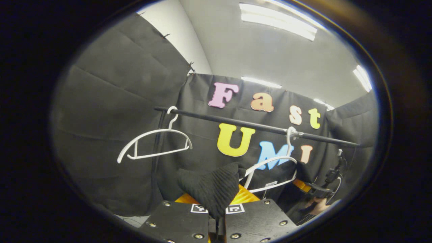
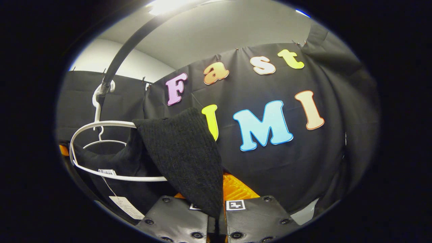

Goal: Grasp the clothes on the hanger with both hands and then place them into the laundry hamper below.

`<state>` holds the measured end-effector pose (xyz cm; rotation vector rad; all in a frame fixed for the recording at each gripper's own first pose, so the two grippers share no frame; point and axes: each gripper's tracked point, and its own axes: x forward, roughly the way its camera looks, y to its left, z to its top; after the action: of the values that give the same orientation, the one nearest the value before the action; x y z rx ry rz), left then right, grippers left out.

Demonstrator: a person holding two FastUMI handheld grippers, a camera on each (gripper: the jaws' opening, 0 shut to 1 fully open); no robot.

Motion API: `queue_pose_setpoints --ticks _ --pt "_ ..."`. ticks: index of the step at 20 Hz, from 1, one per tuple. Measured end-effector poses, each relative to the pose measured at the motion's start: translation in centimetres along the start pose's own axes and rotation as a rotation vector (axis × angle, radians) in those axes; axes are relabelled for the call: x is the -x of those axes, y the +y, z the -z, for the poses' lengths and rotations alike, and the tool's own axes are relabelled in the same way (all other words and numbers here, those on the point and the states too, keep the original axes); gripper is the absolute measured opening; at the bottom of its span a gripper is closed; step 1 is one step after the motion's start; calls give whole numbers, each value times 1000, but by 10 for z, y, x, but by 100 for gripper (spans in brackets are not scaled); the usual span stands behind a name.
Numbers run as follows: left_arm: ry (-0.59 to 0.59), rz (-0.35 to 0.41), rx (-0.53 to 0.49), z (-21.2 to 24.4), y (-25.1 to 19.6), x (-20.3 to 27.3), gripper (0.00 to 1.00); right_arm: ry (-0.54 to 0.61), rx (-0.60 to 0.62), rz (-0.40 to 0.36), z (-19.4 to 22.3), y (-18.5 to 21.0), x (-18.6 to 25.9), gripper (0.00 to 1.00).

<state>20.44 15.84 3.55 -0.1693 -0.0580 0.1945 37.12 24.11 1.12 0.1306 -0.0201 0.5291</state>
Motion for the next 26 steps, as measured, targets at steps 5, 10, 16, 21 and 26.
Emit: queue_pose_setpoints --ticks 5,10,16,21,26 --pt "52 -23 23 32 21 -20 7 30 -59 26 15 -14 -7 7" --pt "114 -42 48 82 12 -34 7 66 -90 40 31 -22 -11 8" --pt "177 -28 54 123 -17 -50 8 112 -106 61 55 -30 -10 8" --pt "207 -17 43 143 -29 -62 8 158 -112 60 76 -36 -9 8" --pt "234 -33 43 166 -51 -70 8 247 -165 115 109 -57 -2 8"
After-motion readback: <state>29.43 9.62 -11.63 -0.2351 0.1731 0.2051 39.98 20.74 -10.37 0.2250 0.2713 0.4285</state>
